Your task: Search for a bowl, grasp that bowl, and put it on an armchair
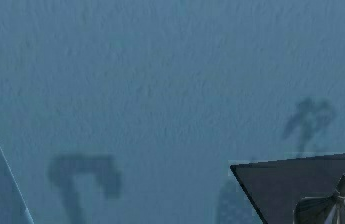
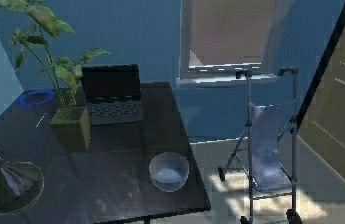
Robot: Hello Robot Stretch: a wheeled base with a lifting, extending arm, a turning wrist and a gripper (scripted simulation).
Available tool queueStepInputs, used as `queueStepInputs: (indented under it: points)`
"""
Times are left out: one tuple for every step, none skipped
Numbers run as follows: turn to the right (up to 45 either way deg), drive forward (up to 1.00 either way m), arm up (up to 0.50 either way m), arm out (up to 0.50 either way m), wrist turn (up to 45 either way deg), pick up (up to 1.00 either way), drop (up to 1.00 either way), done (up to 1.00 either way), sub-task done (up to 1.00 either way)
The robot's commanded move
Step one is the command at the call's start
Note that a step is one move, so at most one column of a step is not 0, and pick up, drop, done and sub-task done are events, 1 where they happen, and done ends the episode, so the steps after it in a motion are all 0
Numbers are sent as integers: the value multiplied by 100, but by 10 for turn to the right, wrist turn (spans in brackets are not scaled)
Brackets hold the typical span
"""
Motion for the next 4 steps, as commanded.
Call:
queueStepInputs:
  points:
    - [0,0,36,0,0,0,0,0,0]
    - [0,0,0,18,0,0,0,0,0]
    - [0,0,0,0,450,0,0,0,0]
    - [0,0,0,0,450,0,0,0,0]
